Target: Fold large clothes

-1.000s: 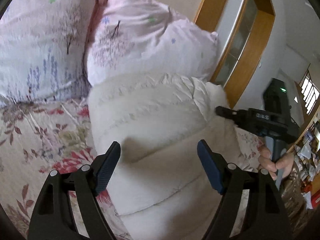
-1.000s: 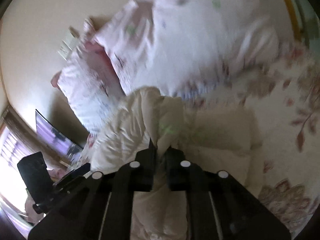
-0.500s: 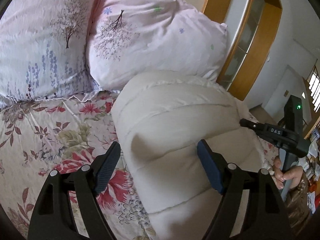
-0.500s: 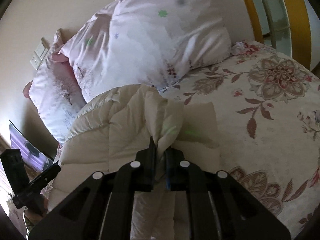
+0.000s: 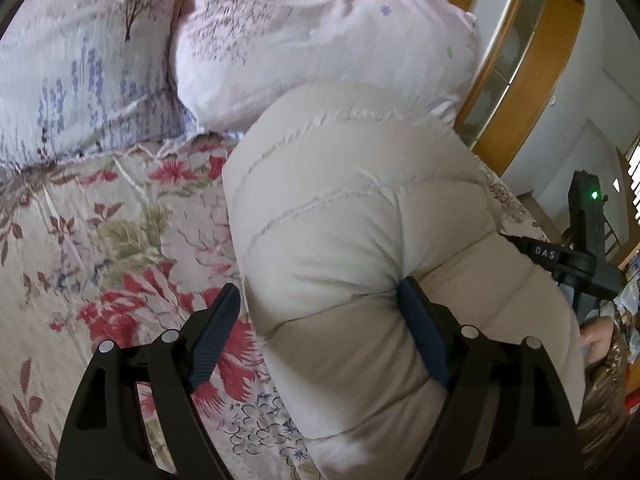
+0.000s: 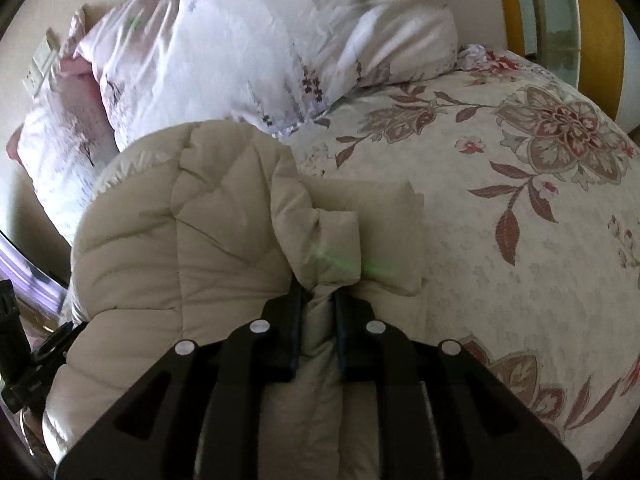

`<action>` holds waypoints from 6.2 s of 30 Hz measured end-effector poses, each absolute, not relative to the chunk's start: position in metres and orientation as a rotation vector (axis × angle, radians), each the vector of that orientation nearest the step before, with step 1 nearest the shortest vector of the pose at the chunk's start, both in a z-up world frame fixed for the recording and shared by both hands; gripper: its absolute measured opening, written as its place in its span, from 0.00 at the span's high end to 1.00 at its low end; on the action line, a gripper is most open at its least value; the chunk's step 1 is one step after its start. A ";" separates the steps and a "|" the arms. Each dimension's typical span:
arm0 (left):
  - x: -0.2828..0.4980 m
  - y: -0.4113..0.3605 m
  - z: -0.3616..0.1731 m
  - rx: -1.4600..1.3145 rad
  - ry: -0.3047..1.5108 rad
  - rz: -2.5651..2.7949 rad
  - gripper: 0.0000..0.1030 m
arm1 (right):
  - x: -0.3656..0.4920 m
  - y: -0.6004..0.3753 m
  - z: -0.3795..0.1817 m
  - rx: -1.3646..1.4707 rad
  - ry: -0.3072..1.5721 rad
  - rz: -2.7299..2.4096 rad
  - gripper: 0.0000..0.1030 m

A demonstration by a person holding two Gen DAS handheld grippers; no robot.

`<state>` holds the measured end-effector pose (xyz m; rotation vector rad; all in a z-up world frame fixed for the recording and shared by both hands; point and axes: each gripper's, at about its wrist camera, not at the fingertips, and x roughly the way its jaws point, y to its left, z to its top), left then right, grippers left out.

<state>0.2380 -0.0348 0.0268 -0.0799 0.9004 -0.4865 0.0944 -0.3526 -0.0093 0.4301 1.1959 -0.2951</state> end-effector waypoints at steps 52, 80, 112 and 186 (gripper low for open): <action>0.255 -0.004 -0.014 -0.616 1.105 -0.723 0.12 | 0.063 -0.377 -0.022 0.967 1.301 -0.010 0.02; 0.231 0.086 0.044 -0.683 0.855 -0.715 0.44 | 0.139 -0.264 0.013 0.874 1.168 0.390 0.70; 0.281 0.124 0.022 -0.329 0.850 -0.335 0.22 | 0.199 -0.187 -0.037 0.568 1.287 0.054 0.17; 0.193 0.038 0.017 0.111 0.743 -0.246 0.08 | 0.117 -0.163 -0.015 0.332 1.242 -0.101 0.64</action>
